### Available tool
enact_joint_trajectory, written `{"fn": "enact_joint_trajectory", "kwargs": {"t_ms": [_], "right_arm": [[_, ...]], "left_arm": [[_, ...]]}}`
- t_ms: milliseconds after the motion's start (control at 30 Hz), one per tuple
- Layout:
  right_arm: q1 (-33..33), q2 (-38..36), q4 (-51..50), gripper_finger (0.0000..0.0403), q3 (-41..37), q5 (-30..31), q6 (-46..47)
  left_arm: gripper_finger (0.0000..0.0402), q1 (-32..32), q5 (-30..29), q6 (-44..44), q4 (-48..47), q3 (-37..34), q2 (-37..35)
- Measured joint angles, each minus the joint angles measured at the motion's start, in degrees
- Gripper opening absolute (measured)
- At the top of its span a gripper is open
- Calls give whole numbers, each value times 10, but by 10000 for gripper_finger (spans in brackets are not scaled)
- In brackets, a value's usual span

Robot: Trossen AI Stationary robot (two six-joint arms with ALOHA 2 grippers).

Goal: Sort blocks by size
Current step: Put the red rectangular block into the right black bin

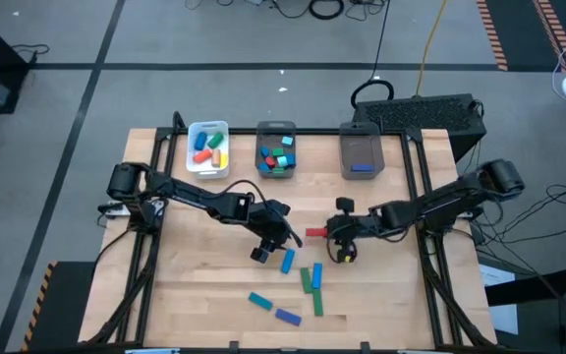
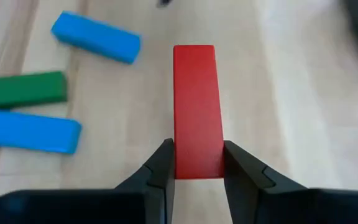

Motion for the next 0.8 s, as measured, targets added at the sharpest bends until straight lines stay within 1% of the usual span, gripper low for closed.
{"fn": "enact_joint_trajectory", "kwargs": {"t_ms": [133, 233, 333, 367, 433, 500, 667, 800], "right_arm": [[-21, -58, -45, 82, 0, 15, 4], [-39, -100, -83, 82, 0, 39, 16], [-63, -134, -115, 83, 0, 46, 18], [-72, -144, -126, 83, 0, 53, 18], [-90, -162, -142, 83, 0, 84, 27], [-113, -179, -169, 83, 0, 118, 35], [-185, -206, -232, 84, 0, 160, 90], [-251, -214, -239, 84, 0, 165, 114]], "left_arm": [[173, 0, 0, -6, 23, -19, 0], [173, 0, 0, -6, 32, -22, 5], [173, 0, 0, -6, 52, -23, 16], [173, 0, 0, -6, 68, -22, 20], [173, 0, 0, -6, 71, -22, 27], [173, 0, 0, -6, 90, -22, 41], [173, 1, 2, -6, 88, -22, 61], [173, 2, 3, -6, 98, -21, 68]]}}
